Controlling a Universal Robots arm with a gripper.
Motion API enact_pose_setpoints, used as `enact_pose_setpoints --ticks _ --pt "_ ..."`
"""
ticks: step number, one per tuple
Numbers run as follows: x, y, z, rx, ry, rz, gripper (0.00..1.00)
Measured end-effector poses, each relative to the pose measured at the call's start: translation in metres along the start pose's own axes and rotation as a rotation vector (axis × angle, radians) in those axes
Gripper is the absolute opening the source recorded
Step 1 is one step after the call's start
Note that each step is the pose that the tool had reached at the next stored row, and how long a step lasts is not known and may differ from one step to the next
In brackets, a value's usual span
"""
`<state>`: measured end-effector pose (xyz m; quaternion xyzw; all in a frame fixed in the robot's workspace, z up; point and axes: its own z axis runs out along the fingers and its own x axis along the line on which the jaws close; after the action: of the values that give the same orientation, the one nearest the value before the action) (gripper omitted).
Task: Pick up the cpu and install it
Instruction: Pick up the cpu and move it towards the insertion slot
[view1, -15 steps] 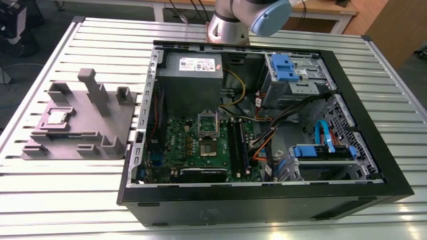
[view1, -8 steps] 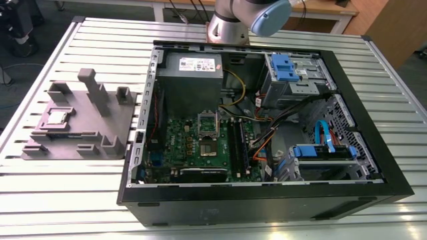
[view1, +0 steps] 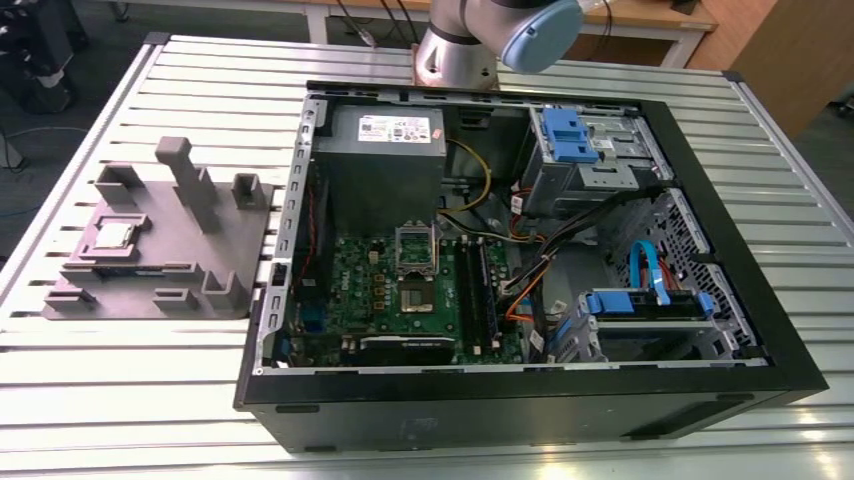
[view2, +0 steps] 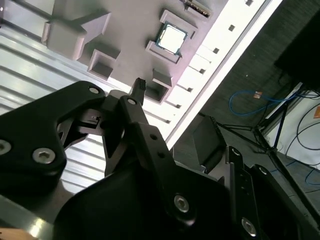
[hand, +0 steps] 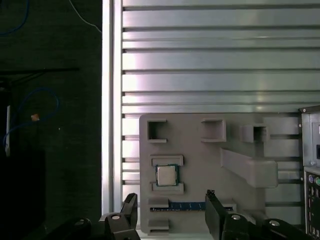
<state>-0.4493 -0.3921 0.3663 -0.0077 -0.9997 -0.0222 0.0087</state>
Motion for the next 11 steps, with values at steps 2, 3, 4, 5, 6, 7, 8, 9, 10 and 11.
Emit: enact_pose_setpoints --ticks 2,3,4,5,6,7,8,9,10,11 --pt "0.0000 0.0000 0.0008 0.0001 0.0005 -0.005 0.65" --pt "0.0000 0.0000 0.0011 0.0001 0.0006 -0.005 0.65" --pt "0.0000 0.0000 0.0014 0.0001 0.0008 -0.005 0.65" --pt "0.0000 0.0000 0.0015 0.0001 0.0012 -0.005 0.65" --pt "0.0000 0.0000 0.0017 0.0002 0.0015 -0.005 0.65" --pt "0.0000 -0.0001 0.0017 0.0003 0.0016 -0.005 0.65" --pt "0.0000 0.0000 0.0018 0.0003 0.0015 -0.005 0.65" --pt "-0.0001 0.0000 0.0019 0.0004 0.0015 -0.005 0.65" --pt "-0.0001 -0.0001 0.0022 0.0004 0.0014 -0.005 0.65" --pt "-0.0001 -0.0001 0.0025 0.0004 0.0014 -0.005 0.65"
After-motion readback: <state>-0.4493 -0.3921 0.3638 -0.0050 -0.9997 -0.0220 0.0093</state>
